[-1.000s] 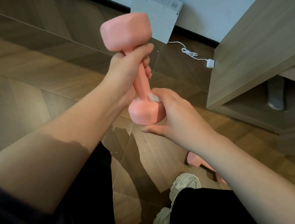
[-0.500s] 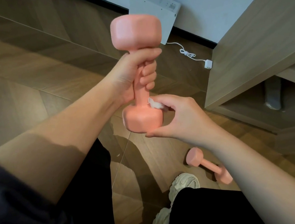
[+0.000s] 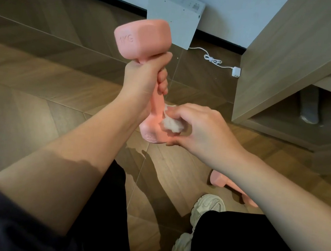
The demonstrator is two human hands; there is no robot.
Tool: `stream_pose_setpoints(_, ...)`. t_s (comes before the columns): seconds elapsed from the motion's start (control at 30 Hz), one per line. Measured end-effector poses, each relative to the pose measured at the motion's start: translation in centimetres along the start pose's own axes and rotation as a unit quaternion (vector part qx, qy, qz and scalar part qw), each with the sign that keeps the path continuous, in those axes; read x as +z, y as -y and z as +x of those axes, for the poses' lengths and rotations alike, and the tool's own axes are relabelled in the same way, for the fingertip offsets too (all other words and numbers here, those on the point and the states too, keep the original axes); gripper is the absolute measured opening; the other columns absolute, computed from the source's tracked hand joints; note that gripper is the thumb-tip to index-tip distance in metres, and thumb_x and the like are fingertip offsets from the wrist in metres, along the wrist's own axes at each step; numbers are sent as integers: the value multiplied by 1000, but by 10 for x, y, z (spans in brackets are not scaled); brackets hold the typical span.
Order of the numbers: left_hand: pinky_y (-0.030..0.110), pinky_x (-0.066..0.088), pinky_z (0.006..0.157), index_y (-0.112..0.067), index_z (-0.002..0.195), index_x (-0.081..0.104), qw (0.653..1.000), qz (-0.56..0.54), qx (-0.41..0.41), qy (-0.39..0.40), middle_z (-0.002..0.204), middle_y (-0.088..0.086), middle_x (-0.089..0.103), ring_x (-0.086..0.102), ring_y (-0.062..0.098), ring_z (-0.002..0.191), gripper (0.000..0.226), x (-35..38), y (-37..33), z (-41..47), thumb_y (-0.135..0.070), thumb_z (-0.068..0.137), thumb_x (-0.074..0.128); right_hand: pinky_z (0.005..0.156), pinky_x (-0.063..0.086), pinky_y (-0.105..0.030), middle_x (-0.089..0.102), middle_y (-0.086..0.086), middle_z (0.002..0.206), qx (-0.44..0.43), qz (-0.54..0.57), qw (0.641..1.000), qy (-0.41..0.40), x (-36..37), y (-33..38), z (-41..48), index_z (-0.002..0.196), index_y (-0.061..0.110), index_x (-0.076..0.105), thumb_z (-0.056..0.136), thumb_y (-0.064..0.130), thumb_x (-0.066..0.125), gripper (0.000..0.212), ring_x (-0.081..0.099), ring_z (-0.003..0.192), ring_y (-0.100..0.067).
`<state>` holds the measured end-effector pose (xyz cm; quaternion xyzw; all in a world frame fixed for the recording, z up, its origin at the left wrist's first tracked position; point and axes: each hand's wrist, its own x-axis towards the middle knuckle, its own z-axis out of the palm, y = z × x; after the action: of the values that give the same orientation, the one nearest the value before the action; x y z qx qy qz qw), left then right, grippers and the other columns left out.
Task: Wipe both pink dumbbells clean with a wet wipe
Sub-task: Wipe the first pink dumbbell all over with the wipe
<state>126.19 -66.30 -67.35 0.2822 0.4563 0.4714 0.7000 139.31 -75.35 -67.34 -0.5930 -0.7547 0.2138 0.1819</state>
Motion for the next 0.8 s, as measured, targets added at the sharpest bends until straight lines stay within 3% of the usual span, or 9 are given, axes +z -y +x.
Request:
stream_pose_setpoints(0.1,24,34,45,-14,63,46,999,-24,-1,-30,45,-1,38,34,14,38,32,-3,0,2,-11,88,65,97,49,-36,65,3,126,-9,18,1000,0,3,-1,-3,122,16,65,74,20,82,50,60,116,-15)
stream_pose_setpoints(0.2,23,35,45,-13,64,47,998,-35,5,-47,45,-1,39,34,14,39,31,-1,1,3,-10,88,65,107,34,-23,55,-2,141,-21,-7,999,24,7,-5,-3,135,11,55,75,11,81,65,50,130,-19)
stream_pose_setpoints(0.4,24,39,46,-12,71,53,998,-30,1,-49,47,-1,43,39,12,40,22,-3,0,2,-12,88,67,82,52,-40,69,-6,105,-116,-46,990,-67,14,-5,-4,104,8,70,71,2,78,35,60,101,-22)
stream_pose_setpoints(0.5,24,39,46,-13,68,51,999,-26,-10,-44,47,-1,43,39,12,40,25,-4,0,5,-13,88,67,85,54,-45,70,-6,108,-130,-17,990,-55,12,-9,-3,105,7,71,76,3,74,30,64,104,-23)
stream_pose_setpoints(0.57,25,38,46,-13,65,49,999,-22,-20,-33,46,-1,42,38,12,39,28,-4,0,5,-13,88,66,87,54,-37,72,-3,108,-95,40,994,-36,3,-11,-2,106,10,73,80,3,70,27,65,104,-17)
stream_pose_setpoints(0.67,25,37,46,-14,65,49,1000,5,-19,-7,46,-1,41,37,13,39,29,-6,1,6,-12,89,65,66,44,-21,71,0,80,27,126,990,-61,-13,-9,-1,95,18,77,89,17,67,12,57,72,-1)
stream_pose_setpoints(0.73,26,38,46,-14,68,51,999,51,-12,5,46,-1,42,39,13,40,25,-9,3,6,-12,88,65,59,35,-23,63,-8,72,106,162,976,-98,-22,-13,2,92,19,77,91,23,65,13,46,62,-3)
stream_pose_setpoints(0.8,26,37,46,-13,71,54,994,106,-2,8,45,-2,42,38,13,41,21,-10,5,5,-13,88,67,69,48,-25,67,-10,81,165,193,960,-121,-29,-17,4,95,16,75,92,22,62,15,56,70,-8)
